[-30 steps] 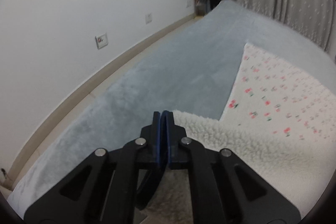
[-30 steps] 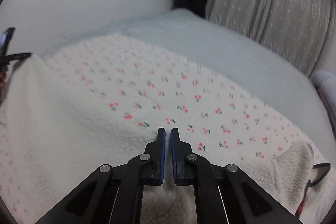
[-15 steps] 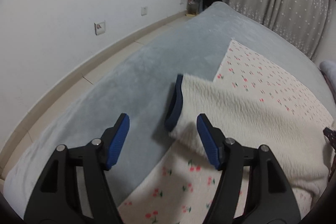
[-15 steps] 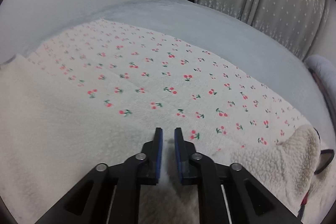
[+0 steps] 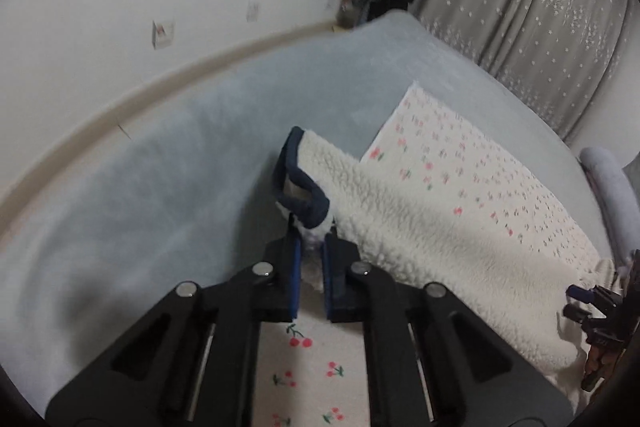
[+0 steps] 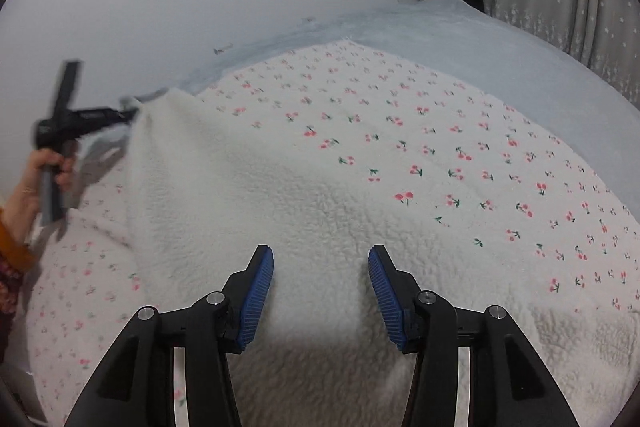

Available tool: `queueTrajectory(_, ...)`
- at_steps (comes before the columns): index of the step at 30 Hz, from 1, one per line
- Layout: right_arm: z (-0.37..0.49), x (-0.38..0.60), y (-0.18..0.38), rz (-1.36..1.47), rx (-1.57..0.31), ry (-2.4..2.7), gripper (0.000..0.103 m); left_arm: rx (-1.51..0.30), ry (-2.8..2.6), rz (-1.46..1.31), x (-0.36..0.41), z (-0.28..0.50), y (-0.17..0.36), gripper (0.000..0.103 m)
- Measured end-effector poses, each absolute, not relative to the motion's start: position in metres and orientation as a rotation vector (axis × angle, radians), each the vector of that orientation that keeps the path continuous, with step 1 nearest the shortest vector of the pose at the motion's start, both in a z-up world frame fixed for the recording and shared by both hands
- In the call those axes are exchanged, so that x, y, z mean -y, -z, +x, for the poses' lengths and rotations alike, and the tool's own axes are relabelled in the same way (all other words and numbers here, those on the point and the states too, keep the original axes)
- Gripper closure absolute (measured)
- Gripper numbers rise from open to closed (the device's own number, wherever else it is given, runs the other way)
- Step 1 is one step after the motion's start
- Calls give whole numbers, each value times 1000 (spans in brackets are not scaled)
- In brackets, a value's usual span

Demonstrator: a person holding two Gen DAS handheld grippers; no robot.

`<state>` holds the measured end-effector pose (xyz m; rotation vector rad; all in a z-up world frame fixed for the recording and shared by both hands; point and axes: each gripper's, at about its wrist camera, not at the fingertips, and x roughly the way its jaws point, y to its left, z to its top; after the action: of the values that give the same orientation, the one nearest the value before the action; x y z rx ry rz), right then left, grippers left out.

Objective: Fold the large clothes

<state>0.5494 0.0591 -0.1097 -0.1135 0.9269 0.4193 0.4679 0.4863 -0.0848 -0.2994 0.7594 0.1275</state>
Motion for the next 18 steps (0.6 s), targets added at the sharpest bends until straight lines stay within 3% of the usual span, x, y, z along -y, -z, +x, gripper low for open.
queueTrajectory(3,555,-61,131,-156,-948,-399,52,-785,-194,-209,-482,462,73,92)
queueTrajectory(7,557,-64,132,-166,-940,-390,51,-1020,-259,-249,-494,481,133,91)
queueTrajectory(10,555,-68,132,-196,-934,-375,51,-948,-300,-93,-470,477,131,87)
queueTrajectory(15,541,-62,112,-244,-891,-307,49,-850,-355,107,-422,452,93,52)
queueTrajectory(18,530,-50,91,-212,-868,-280,49,-774,-233,138,-381,438,66,48)
